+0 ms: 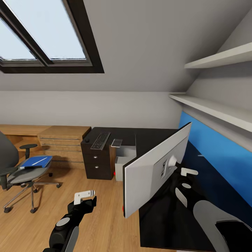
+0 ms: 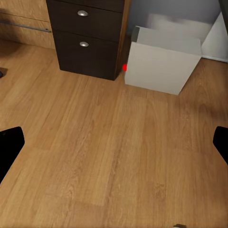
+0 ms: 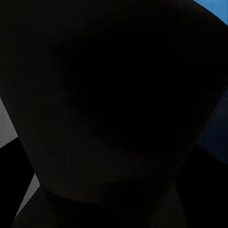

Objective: In the bedroom, organize the workspace by keeping the computer under the desk, ensuring the monitor is on the desk, placing the keyboard on the desk next to the monitor, placing the mouse on the desk next to the keyboard, moving the folder from the swivel chair onto the desk next to the mouse, stacking the notebook on top of the folder with the pen on top of the notebook, and positioning the swivel chair next to the desk.

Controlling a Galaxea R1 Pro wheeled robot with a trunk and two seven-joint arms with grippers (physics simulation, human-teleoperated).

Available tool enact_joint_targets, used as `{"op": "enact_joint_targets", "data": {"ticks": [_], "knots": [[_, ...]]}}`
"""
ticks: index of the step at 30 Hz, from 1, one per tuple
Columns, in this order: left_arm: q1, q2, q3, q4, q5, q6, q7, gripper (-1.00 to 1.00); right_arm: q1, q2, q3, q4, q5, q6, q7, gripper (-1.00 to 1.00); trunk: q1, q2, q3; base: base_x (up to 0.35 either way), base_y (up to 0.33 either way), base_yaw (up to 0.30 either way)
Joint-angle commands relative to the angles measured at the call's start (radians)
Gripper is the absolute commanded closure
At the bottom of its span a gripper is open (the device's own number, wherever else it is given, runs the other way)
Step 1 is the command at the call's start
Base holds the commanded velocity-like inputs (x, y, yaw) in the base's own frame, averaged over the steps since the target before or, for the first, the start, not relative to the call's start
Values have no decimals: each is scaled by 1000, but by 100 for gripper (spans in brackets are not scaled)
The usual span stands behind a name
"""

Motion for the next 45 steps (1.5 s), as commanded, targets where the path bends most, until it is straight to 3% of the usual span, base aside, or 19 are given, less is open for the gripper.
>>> {"op": "enact_joint_targets", "data": {"ticks": [1, 11, 28, 45], "knots": [[-1, 0, -1, -1, 11, 4, 9, -100, -1, 0, 7, 0, -8, -2, -2, 100, 0, -1, -2, 0, 0, 0], [-1, 1, 14, -2, 10, 4, 9, -100, -1, 1, 7, 0, -8, -2, -2, 100, 0, -1, -2, 0, -40, 0], [-1, 2, 19, -3, 8, 4, 9, -100, -1, 4, 9, 0, -8, -2, -2, 100, 0, -1, -2, 0, -280, 0], [-1, 2, 20, -3, 8, 4, 9, -100, -1, 6, 7, 0, -8, 0, 32, 100, 0, -1, -2, 0, -16, 0]]}}
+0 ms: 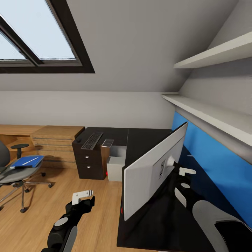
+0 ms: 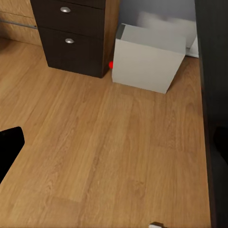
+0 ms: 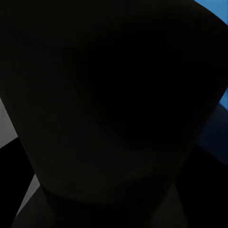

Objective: In the bedroom, organize the workspace by keeping the computer under the desk, ensuring the monitor is on the desk, placing the keyboard on the desk next to the monitor, placing the mouse on the desk next to the keyboard, moving the folder from the swivel chair onto the desk next to the mouse, stacking the notebook on top of the folder with the pen on top of the notebook, and positioning the swivel chair next to the desk.

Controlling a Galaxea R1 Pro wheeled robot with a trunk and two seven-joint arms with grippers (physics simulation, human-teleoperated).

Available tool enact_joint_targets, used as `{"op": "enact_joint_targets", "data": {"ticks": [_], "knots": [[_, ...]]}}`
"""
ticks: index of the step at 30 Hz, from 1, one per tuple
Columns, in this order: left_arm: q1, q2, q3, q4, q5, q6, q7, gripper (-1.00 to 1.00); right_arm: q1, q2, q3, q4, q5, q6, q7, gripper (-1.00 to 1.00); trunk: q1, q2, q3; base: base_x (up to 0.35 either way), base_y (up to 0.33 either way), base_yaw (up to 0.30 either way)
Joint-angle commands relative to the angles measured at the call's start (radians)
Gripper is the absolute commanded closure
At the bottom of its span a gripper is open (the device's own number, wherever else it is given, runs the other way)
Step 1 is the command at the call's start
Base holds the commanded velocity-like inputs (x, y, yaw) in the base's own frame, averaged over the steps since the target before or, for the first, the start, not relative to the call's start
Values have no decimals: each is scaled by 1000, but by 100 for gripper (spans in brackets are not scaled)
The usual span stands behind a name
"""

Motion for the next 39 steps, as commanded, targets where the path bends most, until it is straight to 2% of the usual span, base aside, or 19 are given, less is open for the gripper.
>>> {"op": "enact_joint_targets", "data": {"ticks": [1, 26, 39], "knots": [[-1, 0, -1, -1, 11, 4, 9, -100, -1, 0, 3, 1, -13, -3, -2, 100, 0, -1, -2, 0, 0, 0], [-1, 0, -1, -1, 10, 4, 9, -100, -1, 0, 3, 3, -12, -5, -3, 100, 0, -1, -2, 3, -48, 0], [-1, 0, -1, -1, 10, 4, 9, -100, -1, 0, 3, 3, -12, -5, -2, 100, 0, -1, -2, 202, -206, 0]]}}
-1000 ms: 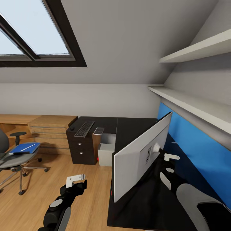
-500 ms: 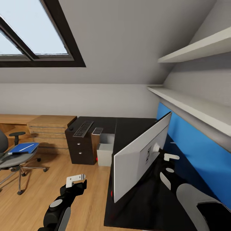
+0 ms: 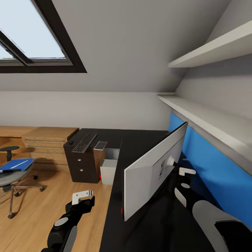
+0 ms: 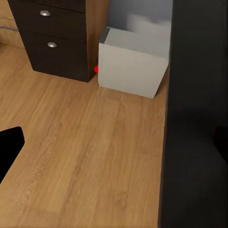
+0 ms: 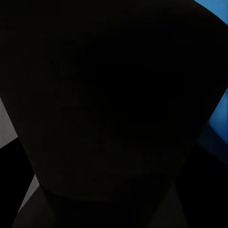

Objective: In the bedroom, organize the workspace by keeping the computer under the desk, ensuring the monitor is on the desk, placing the keyboard on the desk next to the monitor, placing the mouse on the desk next to the keyboard, moving the folder from the swivel chair onto the desk next to the mouse, stacking the notebook on top of the folder with the pen on top of the notebook, and positioning the swivel chair next to the desk.

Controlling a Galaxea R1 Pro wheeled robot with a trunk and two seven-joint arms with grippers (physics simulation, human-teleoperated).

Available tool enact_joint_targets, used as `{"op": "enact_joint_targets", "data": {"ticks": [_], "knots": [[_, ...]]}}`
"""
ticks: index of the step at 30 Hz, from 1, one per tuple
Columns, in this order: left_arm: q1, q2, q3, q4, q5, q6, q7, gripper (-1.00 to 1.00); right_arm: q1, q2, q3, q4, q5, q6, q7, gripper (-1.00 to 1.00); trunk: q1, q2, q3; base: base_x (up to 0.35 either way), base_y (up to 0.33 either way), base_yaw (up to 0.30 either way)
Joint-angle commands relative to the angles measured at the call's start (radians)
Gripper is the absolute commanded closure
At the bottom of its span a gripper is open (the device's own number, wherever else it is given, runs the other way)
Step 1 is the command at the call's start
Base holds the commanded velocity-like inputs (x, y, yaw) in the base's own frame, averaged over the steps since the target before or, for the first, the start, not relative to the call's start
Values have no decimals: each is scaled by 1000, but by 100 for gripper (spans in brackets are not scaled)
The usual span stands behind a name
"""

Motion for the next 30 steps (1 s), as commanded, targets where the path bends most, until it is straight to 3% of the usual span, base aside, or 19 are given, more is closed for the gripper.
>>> {"op": "enact_joint_targets", "data": {"ticks": [1, 30], "knots": [[-1, 0, -1, -1, 11, 4, 9, -100, -1, -1, 6, 3, -20, -5, -4, 100, 1, -1, -2, 214, -175, 0], [-1, 0, -1, -1, 11, 4, 9, -100, -1, -1, 6, 2, -20, -5, -6, 100, 1, -1, -1, 14, -10, -7]]}}
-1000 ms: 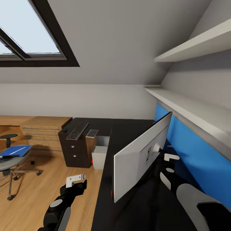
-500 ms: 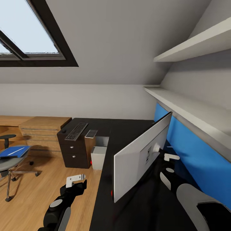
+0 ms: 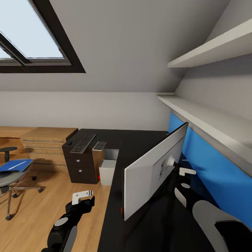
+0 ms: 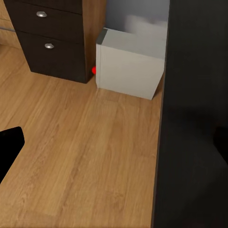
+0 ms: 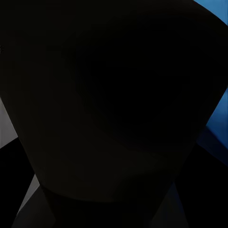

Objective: In the bedroom, organize the workspace by keeping the computer under the desk, ensuring the monitor is on the desk, placing the keyboard on the desk next to the monitor, placing the mouse on the desk next to the keyboard, moving the folder from the swivel chair onto the desk next to the mouse, stacking the notebook on top of the folder with the pen on top of the notebook, and positioning the swivel chair next to the desk.

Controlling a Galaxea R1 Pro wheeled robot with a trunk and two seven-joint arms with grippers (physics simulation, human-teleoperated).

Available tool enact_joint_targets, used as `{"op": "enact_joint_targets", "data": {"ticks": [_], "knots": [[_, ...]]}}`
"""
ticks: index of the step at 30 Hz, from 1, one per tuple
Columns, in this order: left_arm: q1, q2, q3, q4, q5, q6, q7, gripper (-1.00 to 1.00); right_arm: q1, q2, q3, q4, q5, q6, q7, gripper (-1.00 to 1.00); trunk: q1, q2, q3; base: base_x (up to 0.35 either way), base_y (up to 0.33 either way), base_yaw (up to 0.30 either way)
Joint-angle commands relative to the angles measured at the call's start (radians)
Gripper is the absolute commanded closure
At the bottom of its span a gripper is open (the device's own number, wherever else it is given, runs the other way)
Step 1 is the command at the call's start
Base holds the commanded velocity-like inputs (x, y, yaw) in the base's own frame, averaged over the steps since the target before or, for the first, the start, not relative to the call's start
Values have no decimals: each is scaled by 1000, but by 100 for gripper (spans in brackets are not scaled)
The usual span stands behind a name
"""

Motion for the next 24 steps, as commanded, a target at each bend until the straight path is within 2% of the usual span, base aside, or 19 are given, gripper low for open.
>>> {"op": "enact_joint_targets", "data": {"ticks": [1, 18, 24], "knots": [[-1, 0, -1, -1, 11, 4, 9, -100, -1, -1, 8, 2, -13, -5, -4, 100, 0, -1, -2, 0, 0, -3], [-1, 0, -1, -2, 12, 4, 9, -100, -1, -2, 8, -1, -14, -3, -4, 100, 0, -1, -2, 1, 0, 0], [-1, 0, -1, -2, 12, 5, 9, -100, -1, -2, 8, 1, -13, -3, -4, 100, 0, -1, -2, 106, -17, 0]]}}
